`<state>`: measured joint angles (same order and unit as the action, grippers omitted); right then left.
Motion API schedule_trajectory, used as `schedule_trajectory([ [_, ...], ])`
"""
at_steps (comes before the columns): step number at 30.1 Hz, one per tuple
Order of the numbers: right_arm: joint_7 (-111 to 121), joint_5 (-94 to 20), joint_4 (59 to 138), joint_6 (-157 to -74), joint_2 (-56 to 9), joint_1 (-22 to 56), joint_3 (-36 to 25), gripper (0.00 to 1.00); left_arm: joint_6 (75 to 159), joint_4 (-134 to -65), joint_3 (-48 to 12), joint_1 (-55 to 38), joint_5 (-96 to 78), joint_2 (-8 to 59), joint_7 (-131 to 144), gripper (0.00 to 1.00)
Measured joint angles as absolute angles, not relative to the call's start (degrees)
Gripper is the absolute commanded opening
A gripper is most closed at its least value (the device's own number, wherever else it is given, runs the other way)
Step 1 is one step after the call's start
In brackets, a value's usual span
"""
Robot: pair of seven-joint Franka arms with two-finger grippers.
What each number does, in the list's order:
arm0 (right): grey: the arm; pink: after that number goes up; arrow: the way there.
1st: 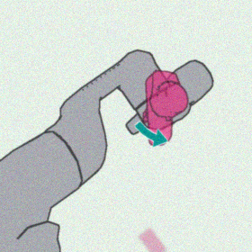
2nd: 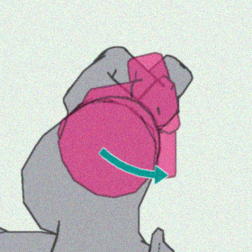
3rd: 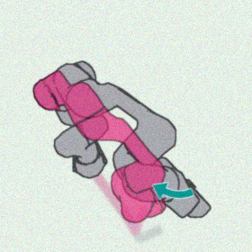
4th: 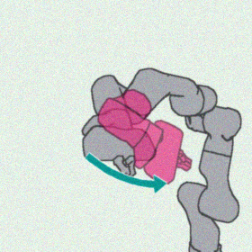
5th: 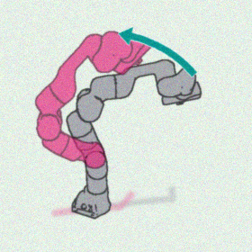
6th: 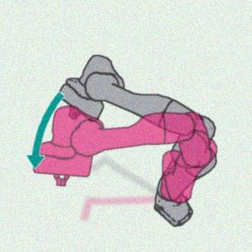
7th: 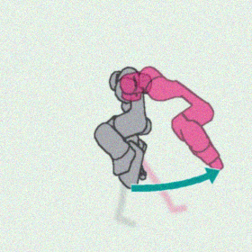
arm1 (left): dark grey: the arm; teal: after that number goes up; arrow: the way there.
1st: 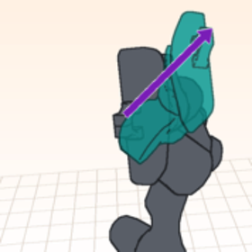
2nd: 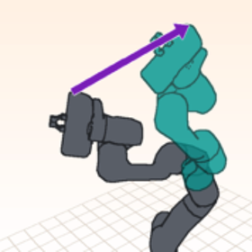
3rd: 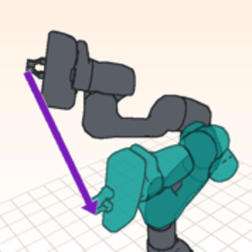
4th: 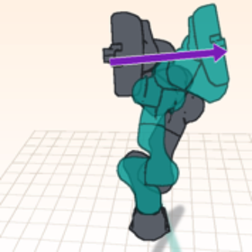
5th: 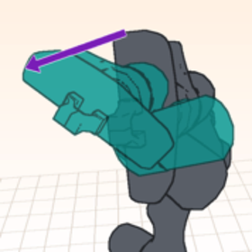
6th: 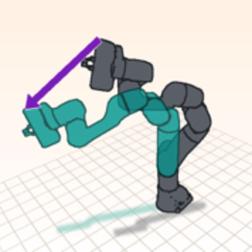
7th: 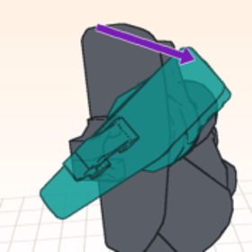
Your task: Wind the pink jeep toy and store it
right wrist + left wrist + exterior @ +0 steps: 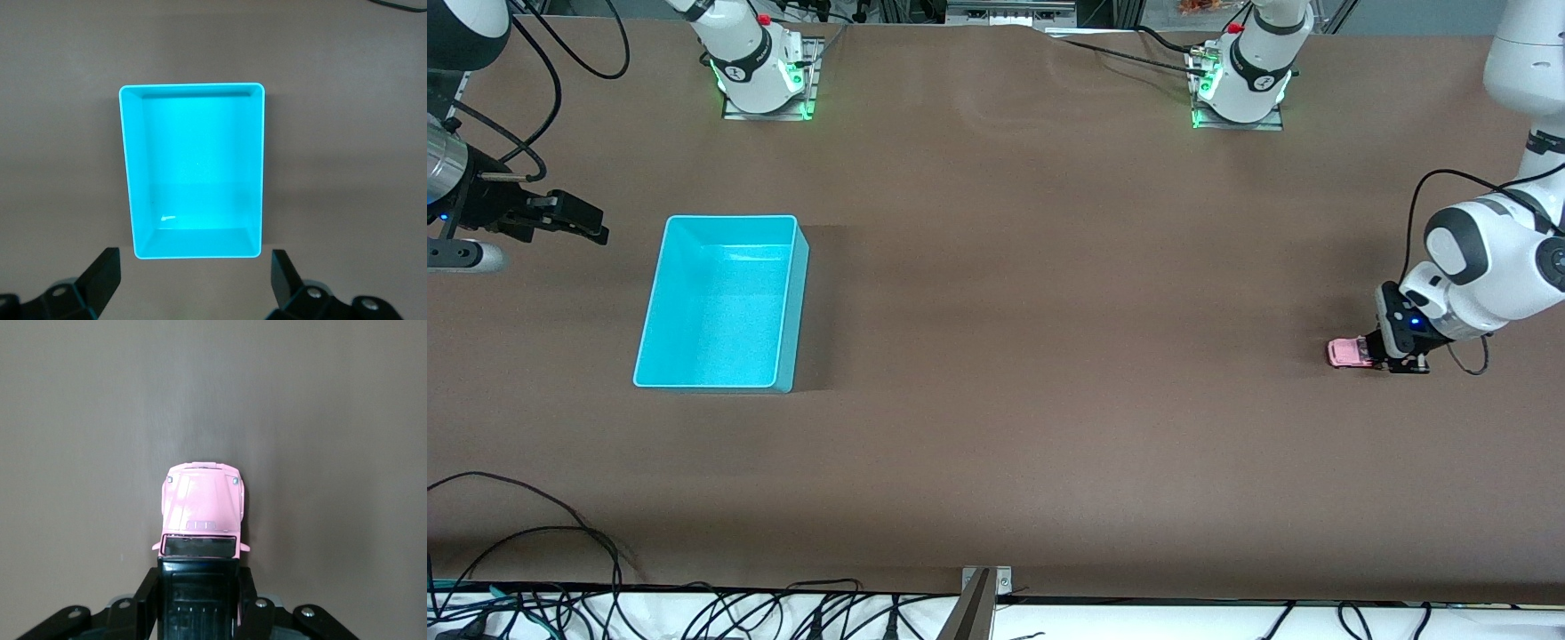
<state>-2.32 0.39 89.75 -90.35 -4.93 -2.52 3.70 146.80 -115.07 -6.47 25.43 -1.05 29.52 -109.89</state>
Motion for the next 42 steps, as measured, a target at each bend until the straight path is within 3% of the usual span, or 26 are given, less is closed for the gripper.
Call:
schedule_trajectory([
  [12, -2.32, 0.39, 89.75, -90.35, -4.93, -2.52, 3.70, 1.00, 146.50, -112.63, -6.52, 29.38, -1.06, 31.01, -115.83, 0.03],
  [18, -2.32, 0.39, 89.75, -90.35, -4.93, -2.53, 3.70, 1.00, 146.38, -112.51, -6.57, 29.39, -1.06, 31.06, -116.73, 0.08],
  [19, -2.32, 0.39, 89.75, -90.35, -4.93, -2.53, 3.70, 1.00, 146.38, -112.51, -6.57, 29.39, -1.06, 31.06, -116.77, 0.14],
  [20, -2.32, 0.39, 89.75, -90.35, -4.93, -2.53, 3.70, 1.00, 146.37, -112.50, -6.57, 29.39, -1.06, 31.06, -116.79, 0.27],
  [21, -2.32, 0.39, 89.75, -90.35, -4.93, -2.53, 3.70, 1.00, 146.37, -112.50, -6.57, 29.39, -1.06, 31.06, -116.80, 0.60],
  [22, -2.32, 0.39, 89.75, -90.35, -4.93, -2.53, 3.70, 1.00, 146.36, -112.50, -6.57, 29.39, -1.06, 31.06, -116.81, 1.00],
  [35, -2.32, 0.39, 89.75, -90.35, -4.93, -2.53, 3.70, 1.00, 145.30, -112.11, -6.45, 31.00, -1.15, 32.68, -117.90, 1.00],
  [42, -2.32, 0.39, 89.75, -90.35, -4.93, -2.53, 3.70, 1.00, 137.01, -108.97, -6.55, 30.99, -1.15, 28.55, -117.35, 1.00],
])
